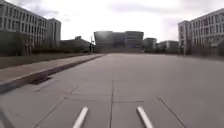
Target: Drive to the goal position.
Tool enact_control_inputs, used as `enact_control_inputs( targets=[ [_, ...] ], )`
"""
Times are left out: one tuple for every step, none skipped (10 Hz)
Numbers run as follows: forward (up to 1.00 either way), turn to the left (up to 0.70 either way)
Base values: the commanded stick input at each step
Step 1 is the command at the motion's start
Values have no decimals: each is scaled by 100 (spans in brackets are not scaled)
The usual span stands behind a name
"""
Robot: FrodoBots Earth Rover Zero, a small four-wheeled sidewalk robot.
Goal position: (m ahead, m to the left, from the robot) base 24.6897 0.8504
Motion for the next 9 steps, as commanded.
enact_control_inputs(
  targets=[
    [100,-27],
    [100,-27],
    [100,-27],
    [100,-27],
    [100,-27],
    [100,-27],
    [100,-27],
    [100,-27],
    [100,-5]
  ],
)
